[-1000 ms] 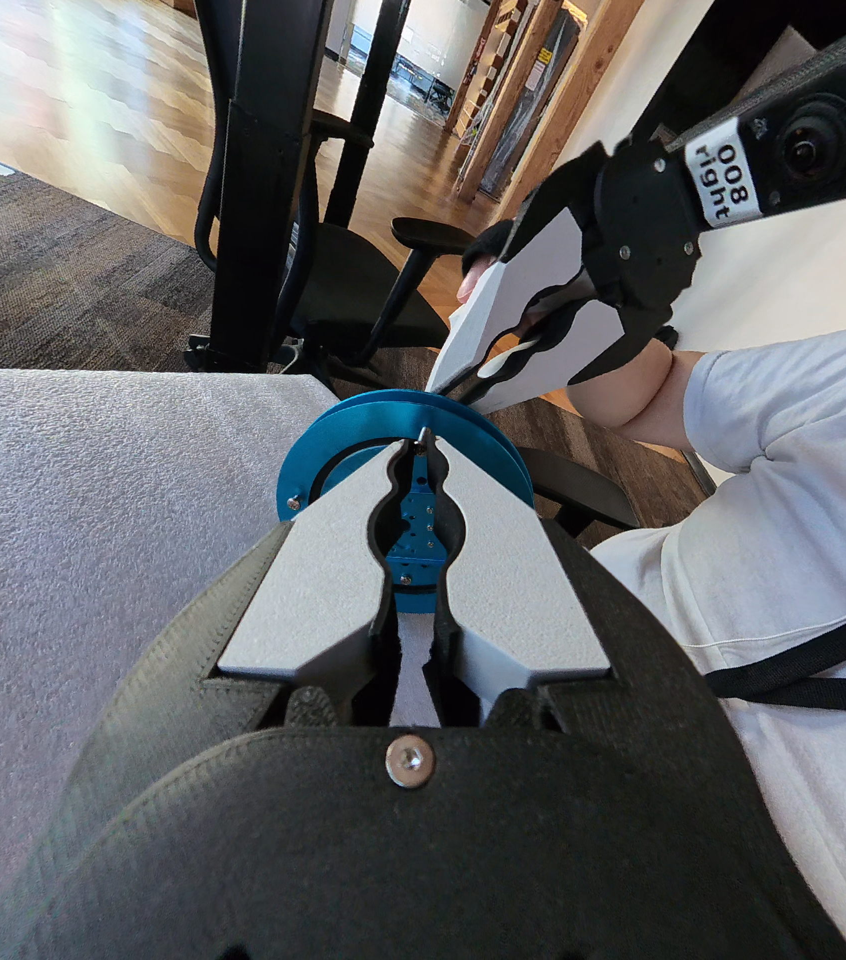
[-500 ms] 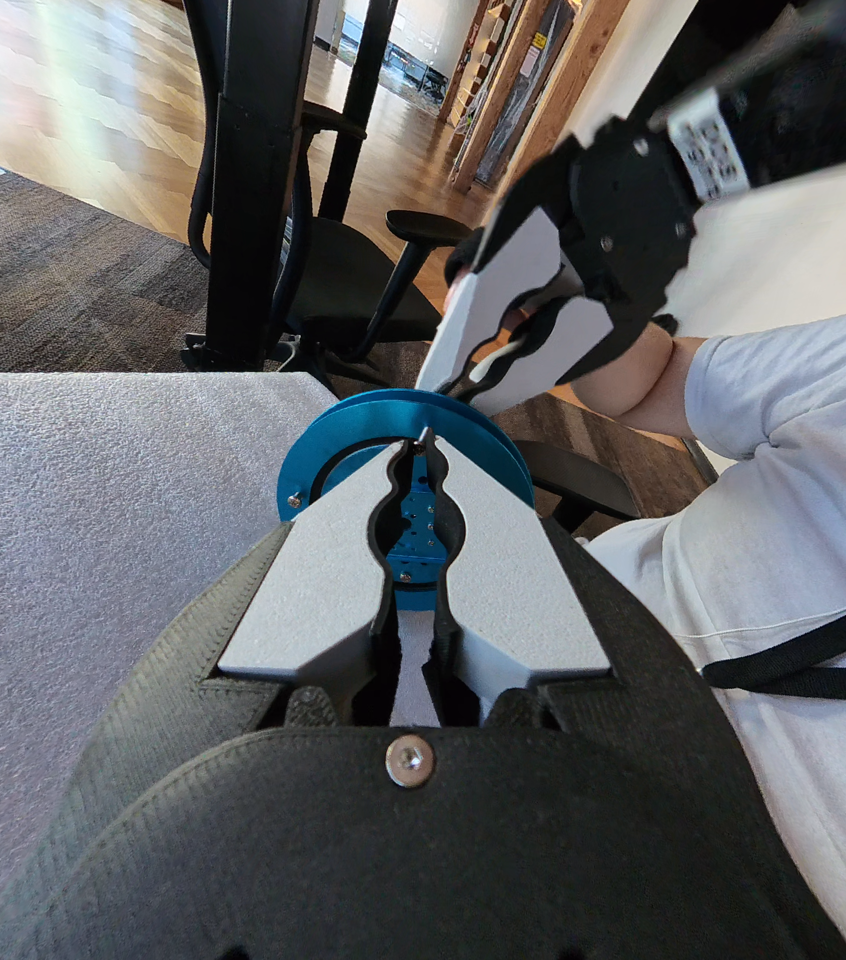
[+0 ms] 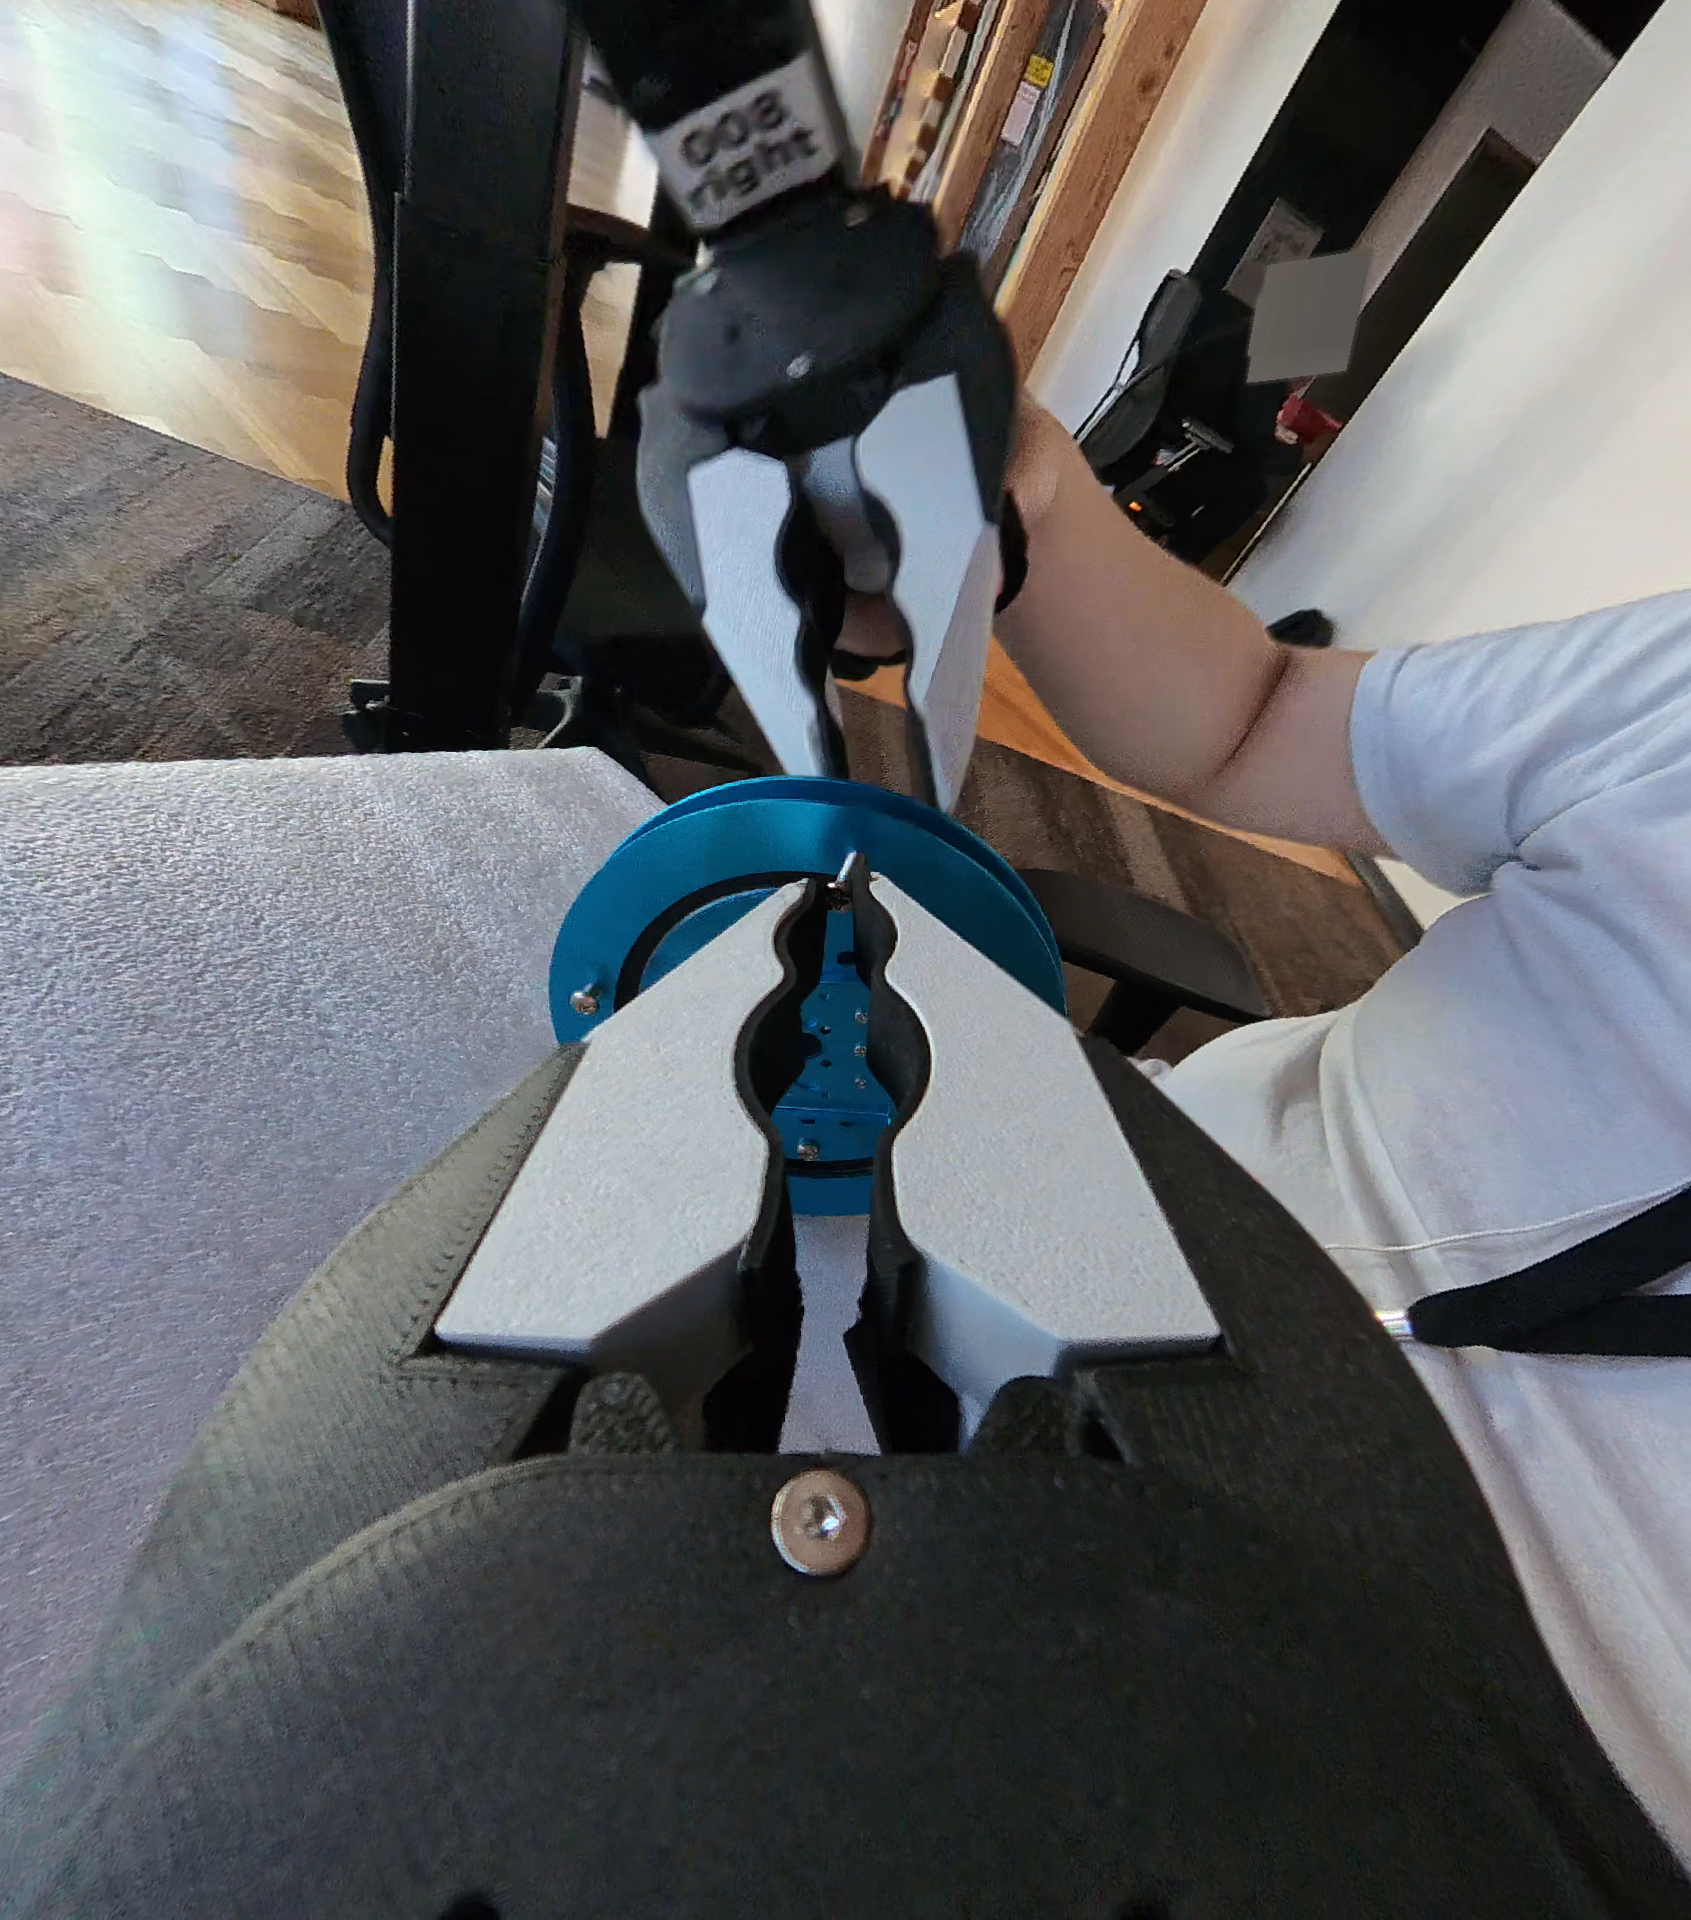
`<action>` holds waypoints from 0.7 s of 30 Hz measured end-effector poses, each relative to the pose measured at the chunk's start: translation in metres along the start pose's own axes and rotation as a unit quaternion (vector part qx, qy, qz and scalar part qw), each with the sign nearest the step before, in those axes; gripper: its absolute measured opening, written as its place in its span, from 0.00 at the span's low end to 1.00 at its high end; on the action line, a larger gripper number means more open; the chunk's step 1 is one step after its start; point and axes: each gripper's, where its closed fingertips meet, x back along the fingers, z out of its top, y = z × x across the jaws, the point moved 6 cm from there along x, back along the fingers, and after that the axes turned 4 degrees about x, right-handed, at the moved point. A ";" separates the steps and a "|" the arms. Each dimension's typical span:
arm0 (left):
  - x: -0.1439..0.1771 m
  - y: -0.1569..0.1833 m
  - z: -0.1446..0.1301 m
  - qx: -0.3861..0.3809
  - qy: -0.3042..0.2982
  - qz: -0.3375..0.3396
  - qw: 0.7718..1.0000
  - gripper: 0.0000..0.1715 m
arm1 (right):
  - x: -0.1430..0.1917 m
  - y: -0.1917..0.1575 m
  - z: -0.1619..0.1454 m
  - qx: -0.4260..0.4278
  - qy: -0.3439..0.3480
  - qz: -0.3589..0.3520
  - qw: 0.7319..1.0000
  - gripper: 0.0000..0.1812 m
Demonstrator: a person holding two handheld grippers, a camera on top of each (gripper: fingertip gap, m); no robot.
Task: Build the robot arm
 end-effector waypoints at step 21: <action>0.031 -0.024 -0.014 0.100 0.073 -0.097 0.987 0.02 | -0.014 0.034 -0.062 0.182 0.045 -0.118 0.975 0.08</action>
